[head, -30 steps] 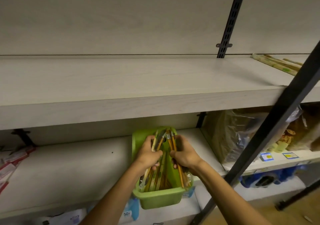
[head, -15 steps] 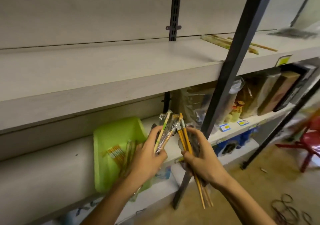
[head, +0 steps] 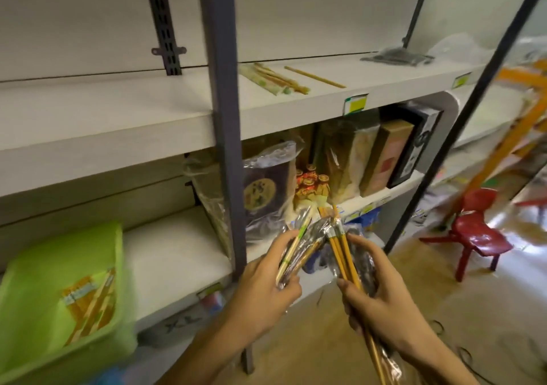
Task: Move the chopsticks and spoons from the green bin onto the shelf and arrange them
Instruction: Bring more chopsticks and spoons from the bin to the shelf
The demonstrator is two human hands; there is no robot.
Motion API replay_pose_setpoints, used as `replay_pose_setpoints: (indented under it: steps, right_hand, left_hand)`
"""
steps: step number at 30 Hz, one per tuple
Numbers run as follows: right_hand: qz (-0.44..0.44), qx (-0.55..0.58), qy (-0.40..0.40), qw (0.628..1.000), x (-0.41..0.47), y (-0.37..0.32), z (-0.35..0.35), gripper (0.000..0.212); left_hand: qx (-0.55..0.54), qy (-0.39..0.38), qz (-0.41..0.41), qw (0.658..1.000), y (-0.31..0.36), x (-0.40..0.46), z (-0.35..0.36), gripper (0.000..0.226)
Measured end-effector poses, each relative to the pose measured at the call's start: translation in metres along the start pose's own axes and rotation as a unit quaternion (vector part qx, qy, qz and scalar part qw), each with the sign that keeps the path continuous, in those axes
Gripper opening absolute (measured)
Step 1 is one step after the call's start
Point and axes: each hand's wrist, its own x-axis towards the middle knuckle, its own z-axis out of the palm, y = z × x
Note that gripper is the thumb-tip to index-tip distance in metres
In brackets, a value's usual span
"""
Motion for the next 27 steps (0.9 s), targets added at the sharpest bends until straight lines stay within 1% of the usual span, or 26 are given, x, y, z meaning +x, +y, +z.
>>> replay_pose_setpoints:
  steps: [3,9,13,18,22,24,27]
  right_hand:
    - [-0.021,-0.016,0.02,0.999,0.015,-0.009,-0.048,0.06]
    - [-0.072,-0.044,0.053,0.995,0.052,-0.047,-0.121,0.056]
    - [-0.09,-0.036,0.058,0.994,0.091,-0.074,-0.148,0.056]
    - [-0.129,0.008,0.057,0.99,0.157,-0.115,-0.161,0.056]
    - [-0.141,0.024,0.04,0.989,0.222,-0.157,-0.162,0.054]
    - [-0.148,0.013,0.024,0.989,0.256,-0.176,-0.157,0.054]
    - [-0.142,-0.005,-0.006,0.99,0.302,-0.197,-0.143,0.052]
  left_hand:
    - [-0.027,0.002,0.026,0.999,0.036,0.039,0.027,0.067]
    - [-0.035,0.016,0.086,0.996,0.104,0.109,0.054,0.063]
    - [-0.022,0.037,0.106,0.993,0.13,0.158,0.047,0.063]
    - [-0.022,0.07,0.146,0.987,0.163,0.22,0.016,0.061]
    - [-0.103,0.1,0.107,0.984,0.181,0.276,-0.014,0.058]
    - [-0.141,0.113,0.082,0.98,0.186,0.304,-0.033,0.055]
    - [-0.165,0.132,0.044,0.976,0.187,0.337,-0.062,0.057]
